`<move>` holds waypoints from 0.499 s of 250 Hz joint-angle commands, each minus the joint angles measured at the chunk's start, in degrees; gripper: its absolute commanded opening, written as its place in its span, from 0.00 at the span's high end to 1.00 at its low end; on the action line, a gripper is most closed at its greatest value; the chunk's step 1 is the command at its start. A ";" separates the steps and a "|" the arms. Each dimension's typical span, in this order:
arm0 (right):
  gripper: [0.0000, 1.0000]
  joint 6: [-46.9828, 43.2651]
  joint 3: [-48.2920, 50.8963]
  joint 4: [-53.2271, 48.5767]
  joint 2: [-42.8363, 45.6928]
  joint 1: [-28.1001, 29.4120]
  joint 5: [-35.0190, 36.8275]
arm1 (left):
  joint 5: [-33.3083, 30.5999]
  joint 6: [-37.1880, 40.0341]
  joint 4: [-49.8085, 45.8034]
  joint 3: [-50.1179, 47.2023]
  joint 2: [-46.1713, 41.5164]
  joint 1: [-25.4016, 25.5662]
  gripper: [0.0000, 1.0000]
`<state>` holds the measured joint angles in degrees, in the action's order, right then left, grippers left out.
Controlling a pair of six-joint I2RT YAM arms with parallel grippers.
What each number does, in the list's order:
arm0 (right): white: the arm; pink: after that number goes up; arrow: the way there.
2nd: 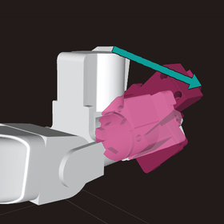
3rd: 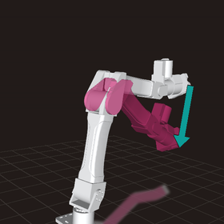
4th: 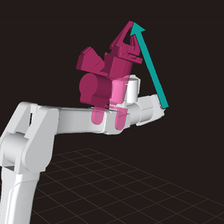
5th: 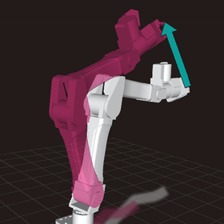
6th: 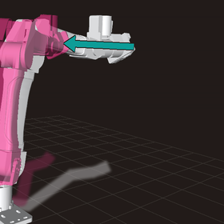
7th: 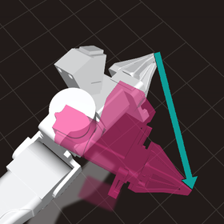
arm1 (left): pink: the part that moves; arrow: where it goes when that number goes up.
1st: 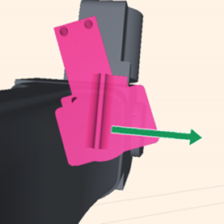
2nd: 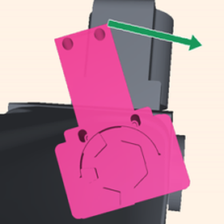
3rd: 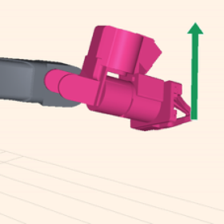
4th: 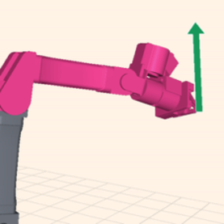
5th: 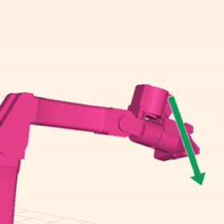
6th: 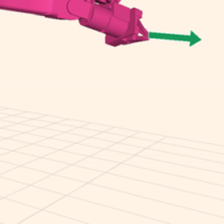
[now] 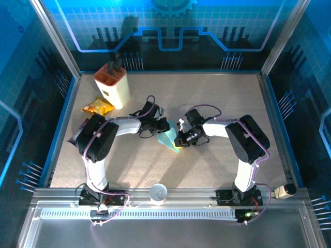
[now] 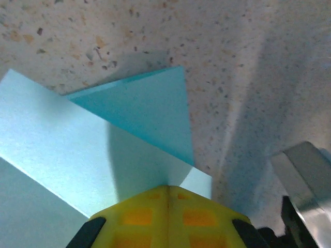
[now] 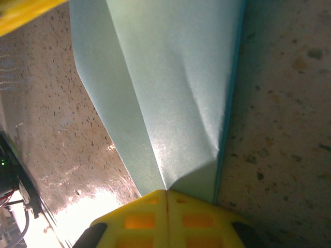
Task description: Fold a paper plane with a square sheet of paper (fold left side to right side)
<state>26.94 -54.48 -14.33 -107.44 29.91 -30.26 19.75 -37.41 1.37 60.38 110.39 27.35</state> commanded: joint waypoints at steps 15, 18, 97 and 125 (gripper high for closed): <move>1.00 0.11 2.97 -11.33 -4.85 2.06 12.31 | -1.47 1.34 -1.92 1.07 1.79 0.20 0.93; 1.00 0.05 2.83 -11.31 -4.68 2.12 12.19 | -1.47 1.51 -1.90 1.01 1.84 0.19 0.93; 1.00 2.28 -0.06 -10.46 2.32 3.12 6.89 | -3.99 2.95 -1.73 -1.51 3.71 0.16 0.96; 1.00 3.45 -2.08 -10.74 4.90 3.72 5.84 | -4.51 3.55 -1.98 -1.67 4.11 0.12 0.96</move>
<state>28.49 -55.64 -17.54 -104.84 32.01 -25.78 18.83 -36.21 1.39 60.51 111.87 27.51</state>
